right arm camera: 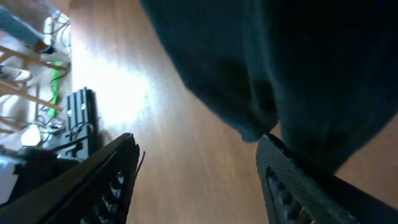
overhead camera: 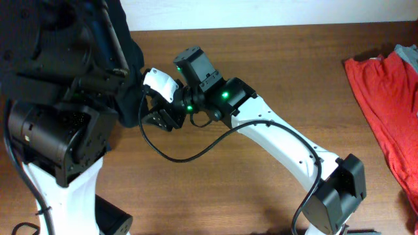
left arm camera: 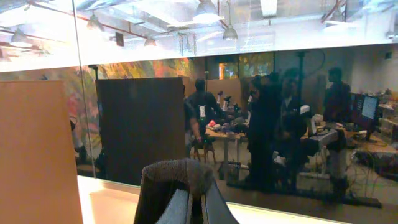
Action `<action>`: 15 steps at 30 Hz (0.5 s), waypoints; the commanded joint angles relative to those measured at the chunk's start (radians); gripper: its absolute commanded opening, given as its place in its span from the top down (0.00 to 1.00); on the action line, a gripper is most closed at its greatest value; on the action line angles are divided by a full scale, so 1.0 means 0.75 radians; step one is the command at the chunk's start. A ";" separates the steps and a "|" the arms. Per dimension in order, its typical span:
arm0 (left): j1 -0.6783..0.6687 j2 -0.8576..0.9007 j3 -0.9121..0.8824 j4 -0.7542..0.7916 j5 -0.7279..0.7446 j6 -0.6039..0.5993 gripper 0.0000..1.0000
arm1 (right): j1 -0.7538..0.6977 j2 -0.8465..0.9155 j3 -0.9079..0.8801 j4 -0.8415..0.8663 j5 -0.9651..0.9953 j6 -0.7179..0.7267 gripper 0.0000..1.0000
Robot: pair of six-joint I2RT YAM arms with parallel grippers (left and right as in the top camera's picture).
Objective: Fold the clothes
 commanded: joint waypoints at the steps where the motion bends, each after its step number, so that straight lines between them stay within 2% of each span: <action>1: -0.051 -0.019 0.003 0.009 -0.009 -0.018 0.99 | 0.007 0.021 0.002 0.032 0.057 0.015 0.37; 11: -0.097 -0.055 0.003 -0.003 -0.055 -0.017 0.98 | -0.026 0.021 0.002 0.081 0.097 0.024 0.36; 15: -0.129 -0.075 0.003 -0.015 -0.080 -0.017 0.99 | -0.053 0.021 0.002 0.095 0.191 0.064 0.36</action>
